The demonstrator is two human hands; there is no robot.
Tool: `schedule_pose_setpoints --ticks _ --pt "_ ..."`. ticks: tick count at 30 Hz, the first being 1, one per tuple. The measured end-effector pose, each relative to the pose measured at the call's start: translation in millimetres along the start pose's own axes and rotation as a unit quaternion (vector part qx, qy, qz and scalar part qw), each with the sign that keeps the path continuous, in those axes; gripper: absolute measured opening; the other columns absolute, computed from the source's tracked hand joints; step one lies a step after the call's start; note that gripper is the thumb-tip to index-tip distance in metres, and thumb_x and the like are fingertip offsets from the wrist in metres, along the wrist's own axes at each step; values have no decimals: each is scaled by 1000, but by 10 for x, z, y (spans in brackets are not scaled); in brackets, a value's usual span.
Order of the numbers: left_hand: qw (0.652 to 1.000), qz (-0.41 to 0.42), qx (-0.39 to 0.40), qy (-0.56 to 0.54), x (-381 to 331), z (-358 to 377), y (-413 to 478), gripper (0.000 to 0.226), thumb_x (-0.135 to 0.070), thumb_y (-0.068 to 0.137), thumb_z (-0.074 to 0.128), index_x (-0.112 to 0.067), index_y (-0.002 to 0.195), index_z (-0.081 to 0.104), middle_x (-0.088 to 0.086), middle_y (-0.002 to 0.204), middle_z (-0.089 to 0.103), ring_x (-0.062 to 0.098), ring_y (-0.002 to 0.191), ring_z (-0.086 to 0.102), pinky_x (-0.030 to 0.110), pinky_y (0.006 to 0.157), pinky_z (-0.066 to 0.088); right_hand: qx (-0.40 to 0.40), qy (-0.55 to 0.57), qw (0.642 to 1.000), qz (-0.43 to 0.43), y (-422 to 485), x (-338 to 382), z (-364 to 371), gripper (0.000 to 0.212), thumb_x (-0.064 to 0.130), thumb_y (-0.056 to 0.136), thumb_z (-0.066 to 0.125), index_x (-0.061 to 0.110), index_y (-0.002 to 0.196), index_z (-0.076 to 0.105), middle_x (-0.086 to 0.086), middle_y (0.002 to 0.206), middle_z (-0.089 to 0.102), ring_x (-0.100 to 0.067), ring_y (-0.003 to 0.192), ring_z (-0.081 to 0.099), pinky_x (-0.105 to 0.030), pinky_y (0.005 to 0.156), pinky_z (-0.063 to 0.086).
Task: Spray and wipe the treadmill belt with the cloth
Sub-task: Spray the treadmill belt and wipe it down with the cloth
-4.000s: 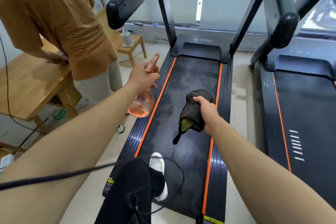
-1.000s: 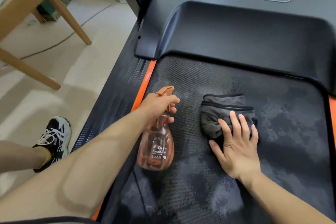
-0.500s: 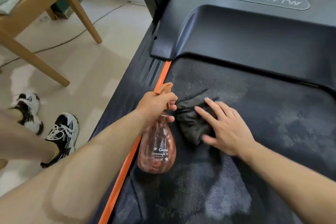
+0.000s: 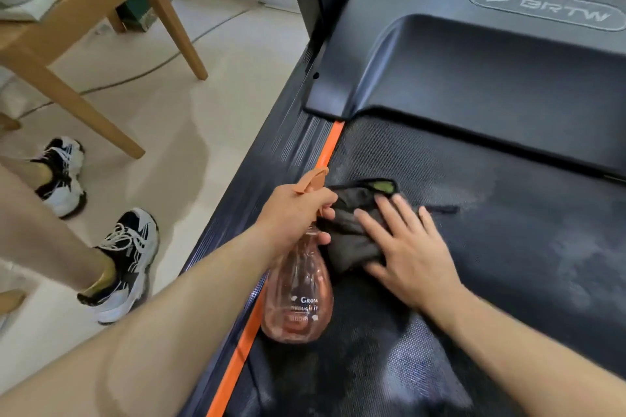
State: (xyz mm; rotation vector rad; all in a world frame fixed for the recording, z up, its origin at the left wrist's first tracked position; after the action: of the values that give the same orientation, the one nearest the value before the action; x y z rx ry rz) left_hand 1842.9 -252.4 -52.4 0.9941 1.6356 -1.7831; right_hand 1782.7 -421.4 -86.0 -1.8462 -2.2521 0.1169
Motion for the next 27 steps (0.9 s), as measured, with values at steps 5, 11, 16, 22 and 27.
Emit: schedule_pose_setpoints --ticks 5,11,16,22,27 --pt "1000 -23 -12 -11 73 -123 21 12 -17 89 72 -12 100 73 9 83 68 24 70 63 31 56 53 20 54 985 163 1186 -523 -393 66 55 99 36 39 160 17 -3 172 4 -31 157 5 -56 124 12" --pt "999 -27 -5 25 46 -130 21 26 -18 89 71 -4 112 73 11 85 70 25 68 61 32 57 54 52 3 998 28 716 -24 -217 66 45 91 33 33 156 35 3 169 20 -36 155 14 -64 120 20" --pt "1000 -19 -5 -4 -144 -121 -52 8 -14 91 70 -18 98 71 14 86 69 18 56 59 28 50 51 97 -124 976 -147 415 233 -216 65 38 87 30 33 149 48 4 161 40 -36 146 40 -70 111 32" --pt "1000 -24 0 -15 -35 -167 -38 5 -17 91 70 -21 94 70 13 87 71 24 54 59 30 52 51 55 -39 998 13 1327 -151 -566 62 22 100 35 42 156 19 19 169 4 -24 158 5 -63 121 15" --pt "999 -51 14 12 126 -155 -138 8 -19 91 71 -12 93 72 11 88 73 21 50 60 28 51 52 37 -5 999 26 1012 22 -444 56 18 92 38 25 148 38 8 168 22 -32 155 15 -62 119 21"
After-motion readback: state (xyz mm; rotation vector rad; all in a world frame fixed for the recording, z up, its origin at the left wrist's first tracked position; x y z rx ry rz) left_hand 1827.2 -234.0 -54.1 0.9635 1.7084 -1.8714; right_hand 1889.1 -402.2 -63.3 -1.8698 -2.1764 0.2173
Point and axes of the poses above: each hand's wrist, its own y-axis towards the middle knuckle, its own z-axis out of the palm, x = y × z, the point moved 10 cm from there along y, towards the middle knuckle
